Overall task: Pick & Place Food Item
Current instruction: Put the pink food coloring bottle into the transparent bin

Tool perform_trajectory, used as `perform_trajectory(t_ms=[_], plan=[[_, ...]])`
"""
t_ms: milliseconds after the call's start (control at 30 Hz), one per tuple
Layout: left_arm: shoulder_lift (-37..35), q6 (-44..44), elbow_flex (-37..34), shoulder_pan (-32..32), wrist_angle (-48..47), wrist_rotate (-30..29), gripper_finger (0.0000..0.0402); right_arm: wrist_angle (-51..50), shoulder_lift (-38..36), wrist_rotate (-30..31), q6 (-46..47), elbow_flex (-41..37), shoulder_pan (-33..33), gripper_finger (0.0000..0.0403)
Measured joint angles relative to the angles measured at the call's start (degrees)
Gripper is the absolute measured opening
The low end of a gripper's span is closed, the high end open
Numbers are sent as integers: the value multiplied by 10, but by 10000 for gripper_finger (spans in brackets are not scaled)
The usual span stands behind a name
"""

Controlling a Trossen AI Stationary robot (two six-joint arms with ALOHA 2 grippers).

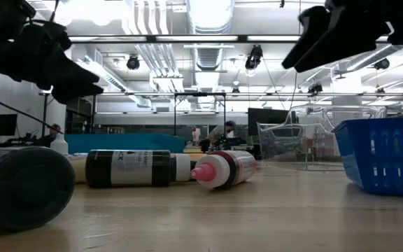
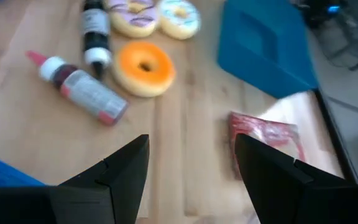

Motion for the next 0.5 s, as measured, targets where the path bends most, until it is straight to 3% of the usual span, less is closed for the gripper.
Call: perform_trajectory(t_ms=[500], plan=[[51, 39, 4, -1, 49, 12, 253, -103, 224, -155, -127, 223, -15, 227]])
